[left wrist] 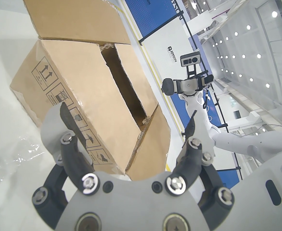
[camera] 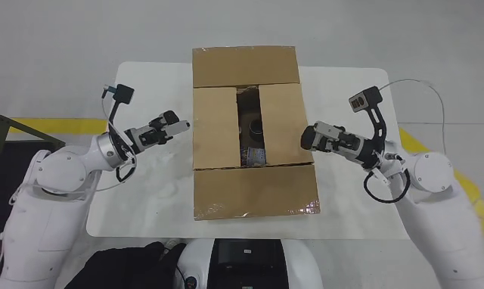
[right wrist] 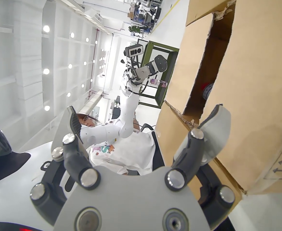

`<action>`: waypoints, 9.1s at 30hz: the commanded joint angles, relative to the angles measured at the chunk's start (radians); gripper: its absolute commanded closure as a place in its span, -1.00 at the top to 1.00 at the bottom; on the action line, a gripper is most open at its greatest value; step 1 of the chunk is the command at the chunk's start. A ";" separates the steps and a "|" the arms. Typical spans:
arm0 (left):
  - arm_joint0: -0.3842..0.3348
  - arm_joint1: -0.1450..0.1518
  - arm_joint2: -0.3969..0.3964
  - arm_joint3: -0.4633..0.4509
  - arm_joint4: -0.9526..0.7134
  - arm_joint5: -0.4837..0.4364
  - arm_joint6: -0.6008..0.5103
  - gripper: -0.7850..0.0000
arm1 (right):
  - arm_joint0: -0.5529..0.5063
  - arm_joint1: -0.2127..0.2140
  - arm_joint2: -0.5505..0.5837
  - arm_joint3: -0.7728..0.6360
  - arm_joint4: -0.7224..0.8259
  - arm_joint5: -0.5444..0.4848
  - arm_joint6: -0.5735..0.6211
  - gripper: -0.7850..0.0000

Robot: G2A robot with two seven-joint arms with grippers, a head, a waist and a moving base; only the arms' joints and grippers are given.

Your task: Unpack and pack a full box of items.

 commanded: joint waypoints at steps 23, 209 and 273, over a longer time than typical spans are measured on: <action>0.064 0.019 -0.186 0.053 -0.108 -0.040 -0.019 1.00 | 0.603 -0.191 -0.610 0.464 0.037 0.101 0.101 1.00; -0.467 -0.073 0.379 0.198 -0.139 0.234 0.024 1.00 | 0.006 -0.166 0.169 -0.155 -0.204 0.222 0.335 1.00; -0.732 -0.339 0.727 0.635 -0.393 -0.090 0.135 1.00 | -0.014 -0.162 0.150 -0.180 -0.215 0.231 0.328 1.00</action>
